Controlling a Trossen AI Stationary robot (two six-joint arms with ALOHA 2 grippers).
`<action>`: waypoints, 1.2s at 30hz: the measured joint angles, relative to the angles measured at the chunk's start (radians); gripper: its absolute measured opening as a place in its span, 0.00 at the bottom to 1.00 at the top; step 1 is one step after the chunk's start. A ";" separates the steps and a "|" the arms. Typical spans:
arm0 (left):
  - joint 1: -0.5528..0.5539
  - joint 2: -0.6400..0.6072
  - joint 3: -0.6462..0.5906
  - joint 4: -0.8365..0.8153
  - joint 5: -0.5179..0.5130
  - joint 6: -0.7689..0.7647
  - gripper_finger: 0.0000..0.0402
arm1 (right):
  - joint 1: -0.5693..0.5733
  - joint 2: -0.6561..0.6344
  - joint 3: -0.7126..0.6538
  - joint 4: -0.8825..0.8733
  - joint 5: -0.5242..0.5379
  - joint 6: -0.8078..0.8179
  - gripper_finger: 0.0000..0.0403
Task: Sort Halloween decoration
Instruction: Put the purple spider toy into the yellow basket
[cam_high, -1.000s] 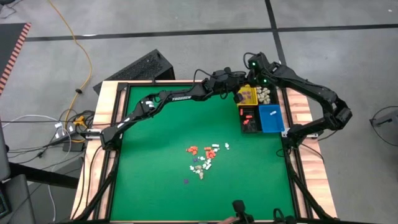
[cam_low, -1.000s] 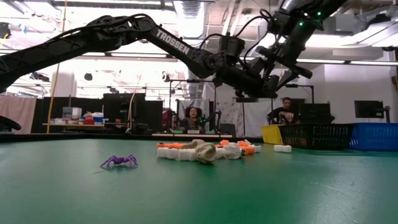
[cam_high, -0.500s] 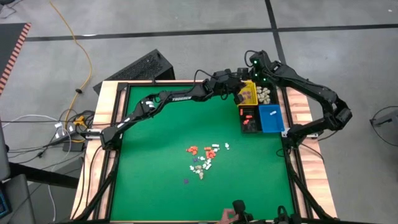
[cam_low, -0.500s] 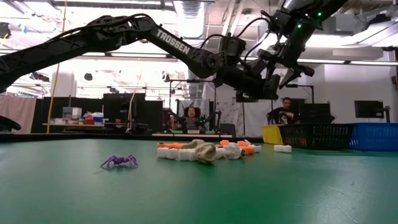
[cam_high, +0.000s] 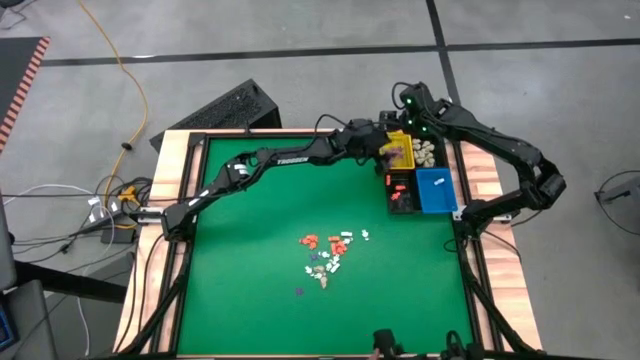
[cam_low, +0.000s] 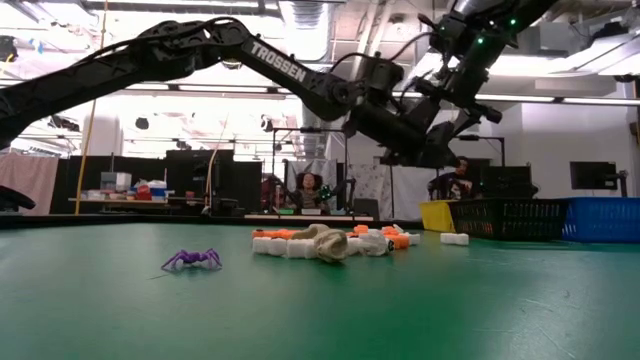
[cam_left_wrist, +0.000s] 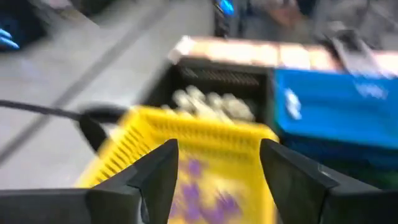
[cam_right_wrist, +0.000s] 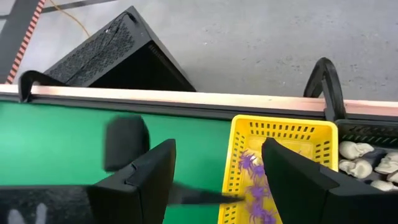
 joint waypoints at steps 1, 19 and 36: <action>0.001 -0.011 0.000 -0.066 0.050 0.009 0.55 | -0.005 -0.005 0.000 0.000 0.000 -0.001 0.64; -0.006 -0.617 -0.001 -0.779 0.349 0.310 0.45 | -0.110 -0.271 0.000 0.022 -0.168 -0.167 0.64; -0.235 -1.700 -0.726 -0.586 -0.079 0.074 0.45 | 0.327 -0.277 0.000 0.055 -0.319 -0.404 0.64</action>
